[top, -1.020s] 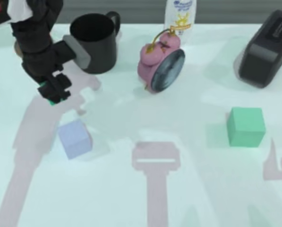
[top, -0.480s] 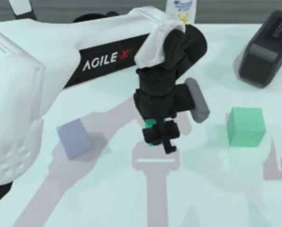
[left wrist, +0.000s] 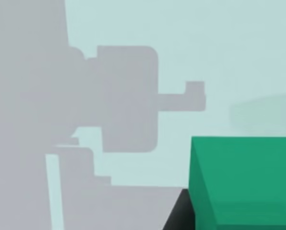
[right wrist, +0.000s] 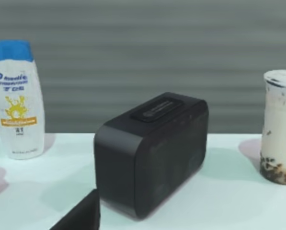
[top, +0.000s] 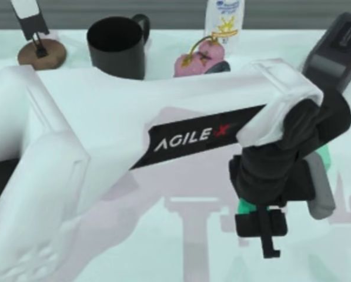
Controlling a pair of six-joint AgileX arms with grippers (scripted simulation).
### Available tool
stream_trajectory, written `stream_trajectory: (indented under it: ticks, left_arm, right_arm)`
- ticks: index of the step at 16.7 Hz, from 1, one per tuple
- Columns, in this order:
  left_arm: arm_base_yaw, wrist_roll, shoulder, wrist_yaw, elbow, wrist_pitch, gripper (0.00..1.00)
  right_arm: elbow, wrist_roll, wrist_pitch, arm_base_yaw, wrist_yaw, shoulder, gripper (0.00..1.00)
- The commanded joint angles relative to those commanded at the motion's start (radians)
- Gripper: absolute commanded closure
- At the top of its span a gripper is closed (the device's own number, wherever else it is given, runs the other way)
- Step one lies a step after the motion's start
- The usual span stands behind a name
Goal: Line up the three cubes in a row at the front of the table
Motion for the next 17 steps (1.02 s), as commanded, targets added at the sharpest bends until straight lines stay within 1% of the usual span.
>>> stream_trajectory:
  ticks: [5, 11, 16, 17]
  left_arm:
    - [0.002, 0.002, 0.010, 0.001, -0.012, 0.018, 1.00]
    - [0.000, -0.001, 0.074, 0.001, -0.128, 0.206, 1.00]
    - [-0.002, -0.001, 0.084, 0.001, -0.144, 0.228, 1.00]
    - [-0.002, -0.001, 0.084, 0.001, -0.144, 0.228, 0.92]
  right_arm:
    - [0.000, 0.000, 0.000, 0.000, 0.000, 0.000, 0.00]
    - [0.000, 0.000, 0.000, 0.000, 0.000, 0.000, 0.00]
    - [0.000, 0.000, 0.000, 0.000, 0.000, 0.000, 0.00]
    - [0.000, 0.000, 0.000, 0.000, 0.000, 0.000, 0.00]
